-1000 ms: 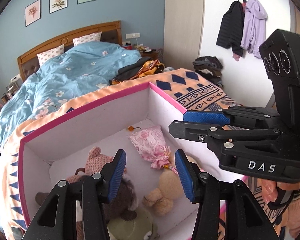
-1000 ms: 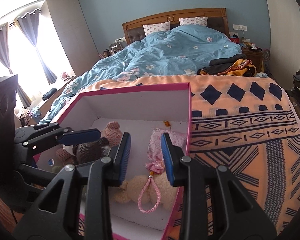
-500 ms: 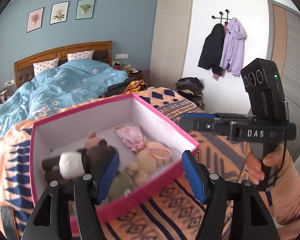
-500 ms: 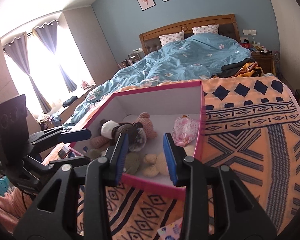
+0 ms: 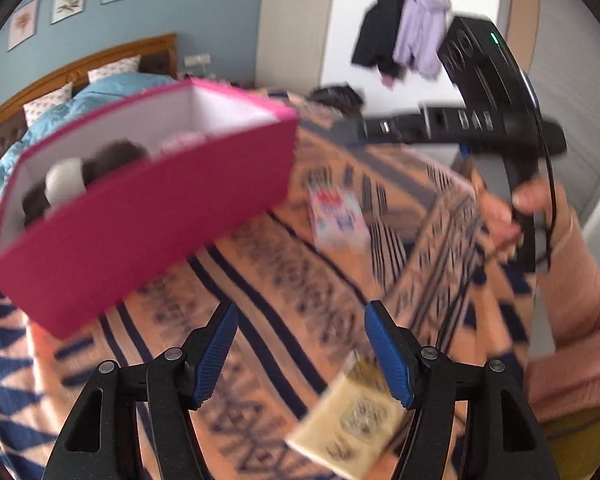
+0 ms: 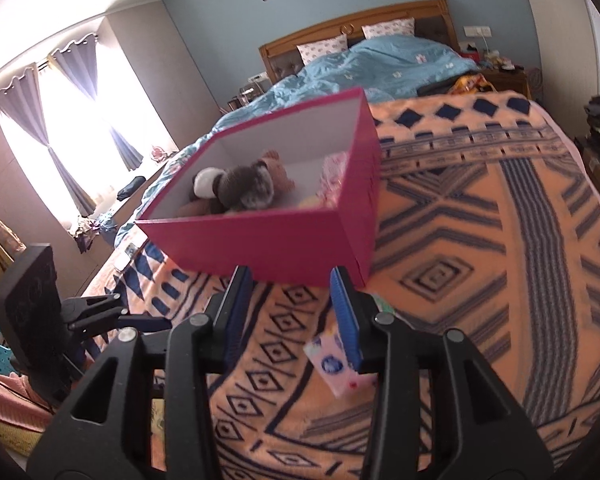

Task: Organize objects
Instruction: 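Move both grippers down to the pink floral tissue pack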

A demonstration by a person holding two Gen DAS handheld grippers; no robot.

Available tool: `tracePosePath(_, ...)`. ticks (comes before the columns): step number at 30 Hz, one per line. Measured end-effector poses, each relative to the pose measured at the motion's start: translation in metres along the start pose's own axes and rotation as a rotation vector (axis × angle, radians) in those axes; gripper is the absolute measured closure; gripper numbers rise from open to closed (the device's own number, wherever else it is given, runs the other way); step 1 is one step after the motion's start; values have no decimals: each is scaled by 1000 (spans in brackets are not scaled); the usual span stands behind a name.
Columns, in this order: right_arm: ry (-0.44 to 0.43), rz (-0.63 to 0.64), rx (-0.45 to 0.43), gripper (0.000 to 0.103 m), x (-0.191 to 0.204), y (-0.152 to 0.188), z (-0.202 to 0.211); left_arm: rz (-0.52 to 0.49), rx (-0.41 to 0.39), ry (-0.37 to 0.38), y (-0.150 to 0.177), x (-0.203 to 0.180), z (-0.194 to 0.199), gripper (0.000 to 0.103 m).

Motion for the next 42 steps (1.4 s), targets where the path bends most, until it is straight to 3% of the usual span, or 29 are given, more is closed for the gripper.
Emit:
tracePosePath(7, 4, -105, 49, 60, -22, 37, -8, -37, 48, -44, 48, -24, -5, 35)
tracePosePath(10, 13, -127, 52, 60, -27, 44, -10, -35, 35, -58, 55, -25, 4, 30)
tracePosePath(19, 49, -185, 59, 60, -55, 47, -22, -101, 68, -85, 67, -28, -2, 29)
tracePosePath(23, 52, -211, 79, 60, -67, 46, -34, -70, 89, -144, 69, -10, -9, 29)
tracePosePath(29, 41, -216, 102, 60, -67, 44, -47, 72, 91, -186, 66, 33, -9, 29)
tracePosePath(36, -23, -201, 142, 60, -32, 61, -52, 222, 72, -295, 56, 83, -1, 29)
tracePosePath(40, -75, -196, 172, 60, -6, 71, -54, 247, 41, -320, 46, 88, 7, 29)
tracePosePath(42, -101, -174, 201, 60, 8, 78, -54, 248, 8, -298, 38, 83, 12, 29)
Point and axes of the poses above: each gripper's, at about its wrist camera, not at the fingertips, and z roughly against the way its jaws point, x to its left, y to its underside, the point moved 8 cm from there along -z, roughly the way its jaws point, and after that the axes turned 3 degrees about y, right-handed, at the moved point
